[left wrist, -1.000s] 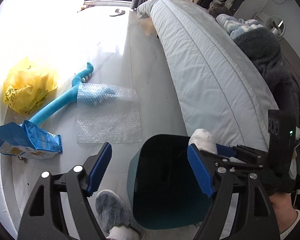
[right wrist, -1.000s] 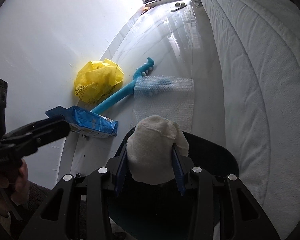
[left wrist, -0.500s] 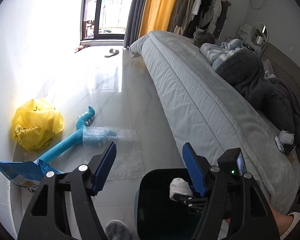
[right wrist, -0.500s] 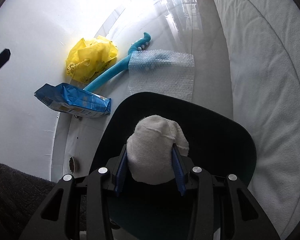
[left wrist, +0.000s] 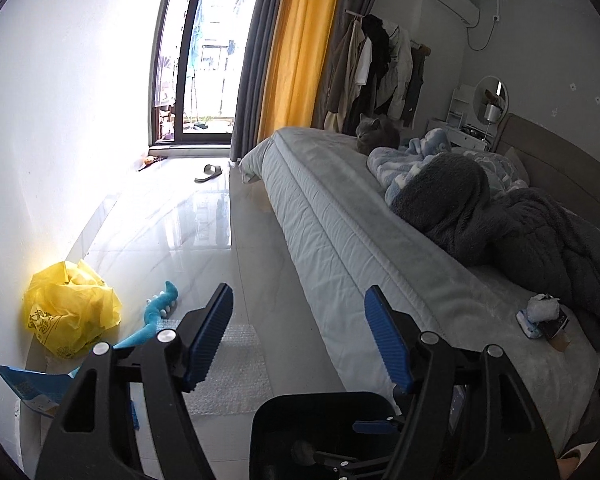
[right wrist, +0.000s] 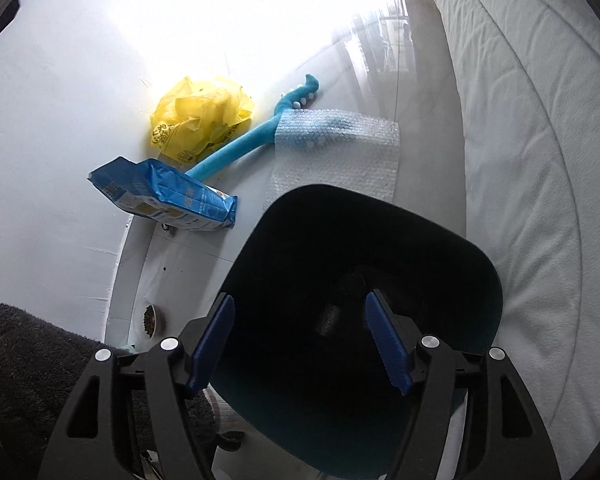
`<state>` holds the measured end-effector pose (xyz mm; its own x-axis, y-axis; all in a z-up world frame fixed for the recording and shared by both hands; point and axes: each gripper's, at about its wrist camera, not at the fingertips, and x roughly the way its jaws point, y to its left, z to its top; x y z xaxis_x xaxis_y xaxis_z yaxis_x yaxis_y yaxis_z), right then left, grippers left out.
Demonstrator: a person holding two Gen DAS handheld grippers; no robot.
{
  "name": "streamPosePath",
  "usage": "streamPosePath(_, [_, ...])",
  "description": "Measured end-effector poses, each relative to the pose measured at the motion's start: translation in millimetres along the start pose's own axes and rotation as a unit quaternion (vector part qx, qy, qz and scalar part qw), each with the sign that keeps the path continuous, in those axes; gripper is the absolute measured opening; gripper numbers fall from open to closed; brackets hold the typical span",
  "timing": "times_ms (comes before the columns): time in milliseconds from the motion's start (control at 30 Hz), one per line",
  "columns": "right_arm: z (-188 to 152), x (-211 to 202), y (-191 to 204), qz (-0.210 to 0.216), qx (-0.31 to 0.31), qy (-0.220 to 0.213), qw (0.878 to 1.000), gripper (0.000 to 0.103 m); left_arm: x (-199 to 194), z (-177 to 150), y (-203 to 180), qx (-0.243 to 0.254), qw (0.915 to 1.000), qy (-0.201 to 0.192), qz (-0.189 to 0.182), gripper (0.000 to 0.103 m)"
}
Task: Collect trash
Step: 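Return both tools to the bed toward the remaining trash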
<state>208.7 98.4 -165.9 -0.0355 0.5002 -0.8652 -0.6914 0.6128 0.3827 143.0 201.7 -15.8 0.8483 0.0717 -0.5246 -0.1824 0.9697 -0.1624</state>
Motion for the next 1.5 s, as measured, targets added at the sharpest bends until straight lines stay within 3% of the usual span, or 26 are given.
streamPosePath(167, [0,-40,7,0.002,-0.022,-0.049,0.999,0.074,-10,10,-17,-0.005,0.9996,-0.017,-0.02,0.071])
streamPosePath(400, [-11,-93,-4,-0.026,-0.04,-0.106,0.993,0.075,-21,22,-45,0.032,0.9985,-0.037,-0.024,0.073])
streamPosePath(733, [-39,-158,-39,-0.074,-0.035,-0.165,0.983,0.078,-15,24,-97,0.051,0.9966,-0.03,-0.057,0.073])
streamPosePath(900, [-53,-190,-65,-0.102,-0.023,-0.194,0.975,0.08,-8,26,-126,0.054,0.9941,-0.02,-0.092,0.075])
streamPosePath(1100, [-77,-231,-103,-0.137,0.01,-0.233,0.963,0.082,5,21,-166,0.093,0.9886,-0.013,-0.117,0.081])
streamPosePath(1367, [-103,-273,-144,-0.191,0.035,-0.264,0.945,0.083,39,8,-200,0.083,0.9811,0.017,-0.174,0.086])
streamPosePath(1500, [-119,-289,-168,-0.195,0.061,-0.277,0.939,0.083,60,0,-215,0.068,0.9771,0.047,-0.196,0.086])
